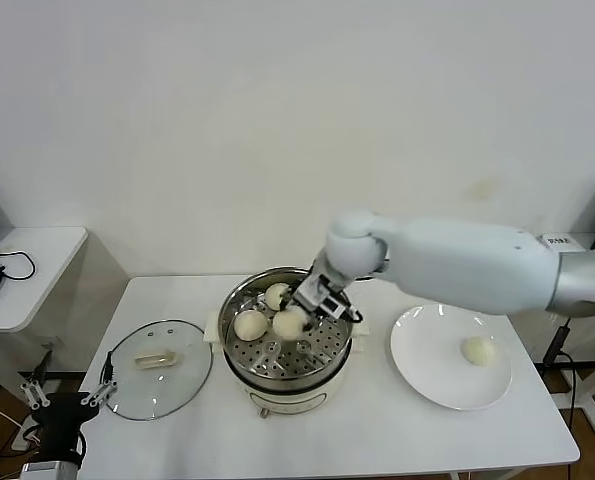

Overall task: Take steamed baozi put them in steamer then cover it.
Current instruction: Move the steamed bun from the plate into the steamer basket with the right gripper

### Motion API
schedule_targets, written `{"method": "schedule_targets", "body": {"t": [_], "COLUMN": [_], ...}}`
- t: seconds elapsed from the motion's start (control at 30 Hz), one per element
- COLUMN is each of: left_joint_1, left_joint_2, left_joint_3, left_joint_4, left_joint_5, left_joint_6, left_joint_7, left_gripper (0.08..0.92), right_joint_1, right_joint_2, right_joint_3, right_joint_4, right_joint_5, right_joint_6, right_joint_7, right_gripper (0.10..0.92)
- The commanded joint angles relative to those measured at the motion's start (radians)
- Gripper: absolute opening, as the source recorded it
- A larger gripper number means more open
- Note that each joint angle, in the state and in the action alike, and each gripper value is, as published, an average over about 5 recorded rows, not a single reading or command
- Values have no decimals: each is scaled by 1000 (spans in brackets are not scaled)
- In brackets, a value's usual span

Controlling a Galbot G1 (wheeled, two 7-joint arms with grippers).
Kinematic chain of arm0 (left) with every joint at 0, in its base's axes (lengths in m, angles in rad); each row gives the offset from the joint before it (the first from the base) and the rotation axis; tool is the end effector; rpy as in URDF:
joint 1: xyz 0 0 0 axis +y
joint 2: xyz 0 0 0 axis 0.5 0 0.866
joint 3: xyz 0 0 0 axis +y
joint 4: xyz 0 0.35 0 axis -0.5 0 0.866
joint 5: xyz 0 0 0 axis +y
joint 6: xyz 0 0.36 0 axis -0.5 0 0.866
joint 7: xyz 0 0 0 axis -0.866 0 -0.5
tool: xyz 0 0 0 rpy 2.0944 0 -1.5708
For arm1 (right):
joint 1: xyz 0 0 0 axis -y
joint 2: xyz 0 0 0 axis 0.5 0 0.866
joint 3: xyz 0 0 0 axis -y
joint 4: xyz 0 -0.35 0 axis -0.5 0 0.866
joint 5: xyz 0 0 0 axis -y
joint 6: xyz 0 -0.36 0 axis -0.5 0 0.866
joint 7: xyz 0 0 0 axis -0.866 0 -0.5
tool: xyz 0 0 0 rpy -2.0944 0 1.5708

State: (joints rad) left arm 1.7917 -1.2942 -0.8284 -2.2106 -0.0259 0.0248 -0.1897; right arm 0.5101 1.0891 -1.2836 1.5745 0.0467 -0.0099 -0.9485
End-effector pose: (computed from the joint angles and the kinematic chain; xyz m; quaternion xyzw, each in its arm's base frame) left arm 0.1306 0.1203 -0.2648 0.1243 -0.9734 -0.1910 0.0241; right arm 0.4700 0.1486 -0.0907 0.6577 -0.3087 0.6859 0.0413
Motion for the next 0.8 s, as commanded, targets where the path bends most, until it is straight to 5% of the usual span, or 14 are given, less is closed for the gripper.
{"method": "schedule_targets", "body": {"t": [0.03, 0.57, 0.8], "left_joint_1": [-1, -4, -4], "left_joint_2": [-2, -1, 0], "left_joint_3": [-9, -9, -10], "left_joint_4": [3, 10, 6], "left_joint_5": [-6, -10, -10], "left_joint_6": [-2, -8, -8], "left_joint_7": [0, -1, -1], "left_gripper": [823, 823, 823], "right_joint_1": [-9, -3, 52], "right_joint_2": [69, 56, -2], "right_joint_3": [-55, -59, -22], "right_joint_4": [4, 24, 30], "right_joint_5": [-73, -90, -61], "right_joint_6": [96, 119, 114], "right_joint_7": [4, -5, -9], "right_gripper": [577, 594, 765]}}
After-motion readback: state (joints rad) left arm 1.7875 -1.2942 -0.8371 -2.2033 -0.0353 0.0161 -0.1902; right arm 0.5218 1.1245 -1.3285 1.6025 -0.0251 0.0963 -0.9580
